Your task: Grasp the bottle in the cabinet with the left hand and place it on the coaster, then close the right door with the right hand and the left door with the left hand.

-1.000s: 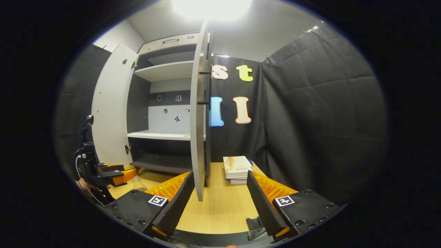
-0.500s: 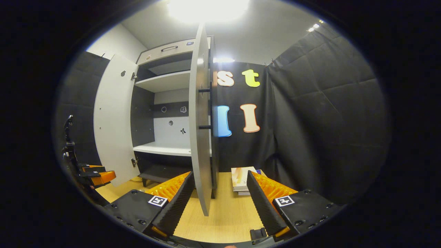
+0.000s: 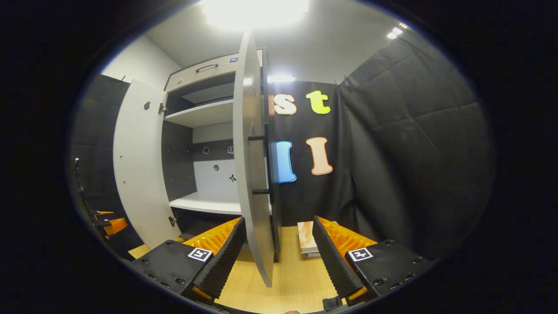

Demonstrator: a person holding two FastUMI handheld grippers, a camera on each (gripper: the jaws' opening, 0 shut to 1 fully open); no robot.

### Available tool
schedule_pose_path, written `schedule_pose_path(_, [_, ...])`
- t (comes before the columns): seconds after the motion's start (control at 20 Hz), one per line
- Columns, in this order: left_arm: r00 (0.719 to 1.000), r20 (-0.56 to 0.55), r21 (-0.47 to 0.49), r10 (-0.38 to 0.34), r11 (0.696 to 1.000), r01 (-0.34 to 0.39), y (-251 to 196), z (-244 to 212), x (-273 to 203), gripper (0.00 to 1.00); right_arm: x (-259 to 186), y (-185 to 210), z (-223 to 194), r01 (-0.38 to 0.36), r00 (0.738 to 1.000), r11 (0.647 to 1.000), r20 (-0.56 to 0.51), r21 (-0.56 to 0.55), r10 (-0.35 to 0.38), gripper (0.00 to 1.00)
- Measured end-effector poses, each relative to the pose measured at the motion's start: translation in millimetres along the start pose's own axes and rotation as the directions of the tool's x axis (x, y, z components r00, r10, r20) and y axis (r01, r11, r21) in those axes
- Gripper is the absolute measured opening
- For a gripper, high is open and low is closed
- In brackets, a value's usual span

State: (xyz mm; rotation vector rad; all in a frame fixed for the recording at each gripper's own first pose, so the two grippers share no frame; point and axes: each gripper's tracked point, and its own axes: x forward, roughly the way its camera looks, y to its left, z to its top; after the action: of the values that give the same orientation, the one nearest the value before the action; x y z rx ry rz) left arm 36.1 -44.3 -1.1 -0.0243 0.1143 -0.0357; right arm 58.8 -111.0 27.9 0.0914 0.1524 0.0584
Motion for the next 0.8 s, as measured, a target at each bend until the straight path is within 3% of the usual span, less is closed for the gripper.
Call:
schedule_pose_path(0.35, [0.999,-0.008,0.005,0.049,0.999,-0.049,47.2,-4.1,-1.3,0.91,27.4,-31.0,33.7,0.142,0.990,0.990,0.006,0.017,-0.142,0.97])
schedule_pose_path(0.55, [0.996,0.001,0.002,0.084,0.996,-0.084,73.4,0.3,-0.8,0.92,43.9,-52.7,49.1,0.260,0.965,0.966,0.026,0.012,-0.260,0.97])
schedule_pose_path(0.8, [0.992,0.009,0.000,0.124,0.992,-0.124,103.2,2.0,-2.1,0.92,61.3,-52.2,64.5,0.324,0.945,0.946,0.051,-0.013,-0.323,0.98])
